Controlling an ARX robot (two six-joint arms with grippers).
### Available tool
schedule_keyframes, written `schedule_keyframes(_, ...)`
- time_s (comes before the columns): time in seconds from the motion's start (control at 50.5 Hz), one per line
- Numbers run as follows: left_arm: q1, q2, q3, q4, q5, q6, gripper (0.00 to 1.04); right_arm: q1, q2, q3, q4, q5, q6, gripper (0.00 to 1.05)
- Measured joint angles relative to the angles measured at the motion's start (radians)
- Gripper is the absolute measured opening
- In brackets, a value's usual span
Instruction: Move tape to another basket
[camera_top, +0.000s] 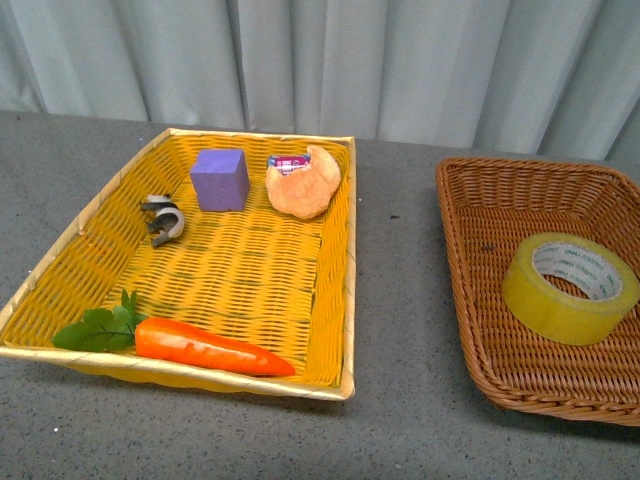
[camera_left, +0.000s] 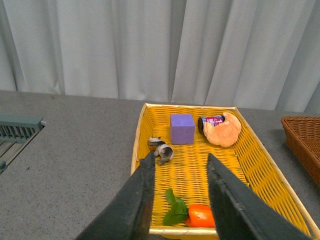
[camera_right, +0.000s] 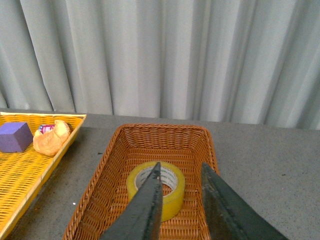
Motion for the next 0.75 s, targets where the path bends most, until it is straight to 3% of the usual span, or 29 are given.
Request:
schedule_keyframes(0.04, 0.0, 0.0, 0.0, 0.0, 0.0, 0.0, 0.44, 0.0, 0.0, 0.0, 0.0, 0.0, 0.0, 0.36)
schedule_keyframes(0.376, 0.0, 0.0, 0.0, 0.0, 0.0, 0.0, 1.0, 0.0, 0.0, 0.0, 0.0, 0.0, 0.0, 0.92)
schedule_keyframes(0.416, 0.0, 0.0, 0.0, 0.0, 0.0, 0.002, 0.99, 0.0, 0.0, 0.0, 0.0, 0.0, 0.001, 0.97)
schedule_keyframes(0.752, 0.0, 0.0, 0.0, 0.0, 0.0, 0.002, 0.98, 0.0, 0.0, 0.0, 0.0, 0.0, 0.001, 0.96)
